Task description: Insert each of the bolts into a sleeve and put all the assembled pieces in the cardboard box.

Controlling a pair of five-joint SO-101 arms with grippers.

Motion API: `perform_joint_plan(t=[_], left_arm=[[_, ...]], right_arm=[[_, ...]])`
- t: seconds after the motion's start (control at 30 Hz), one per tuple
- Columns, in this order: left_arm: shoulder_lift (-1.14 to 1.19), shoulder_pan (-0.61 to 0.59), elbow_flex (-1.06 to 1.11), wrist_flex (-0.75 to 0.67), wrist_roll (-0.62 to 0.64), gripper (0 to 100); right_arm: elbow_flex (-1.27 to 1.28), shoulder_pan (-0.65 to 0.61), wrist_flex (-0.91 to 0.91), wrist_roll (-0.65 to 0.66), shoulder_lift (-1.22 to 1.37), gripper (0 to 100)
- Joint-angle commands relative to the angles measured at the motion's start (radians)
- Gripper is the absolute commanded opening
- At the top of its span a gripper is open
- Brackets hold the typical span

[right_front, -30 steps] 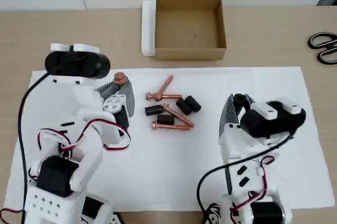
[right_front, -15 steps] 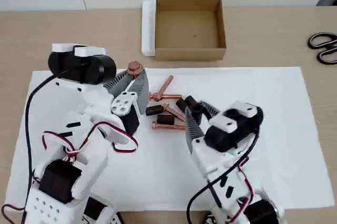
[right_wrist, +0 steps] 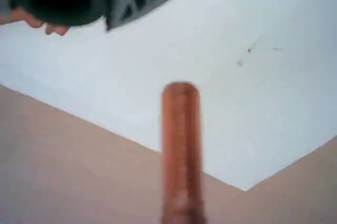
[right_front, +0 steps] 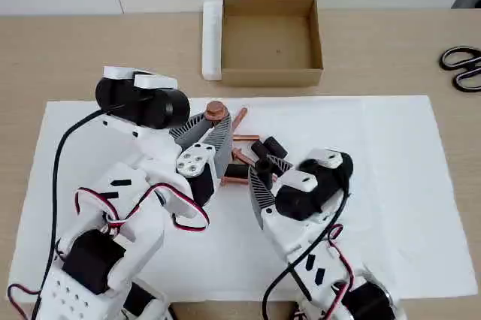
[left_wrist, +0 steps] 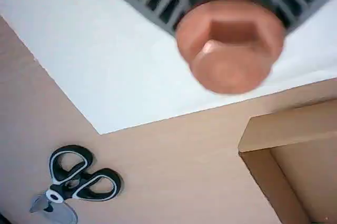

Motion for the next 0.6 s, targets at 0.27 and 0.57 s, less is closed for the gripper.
perform_joint_plan(t=[0.27, 0.57], left_arm=[[-0.009, 0.063, -0.01, -0.023, 0.038, 1], [0.04, 0.086, 0.035, -0.089, 0.054, 1]], right_arm=[[0.0, -0.041, 0.005, 0.005, -0.007, 0.4], [0.025, -0.088, 0.001, 0.005, -0.007, 0.4]])
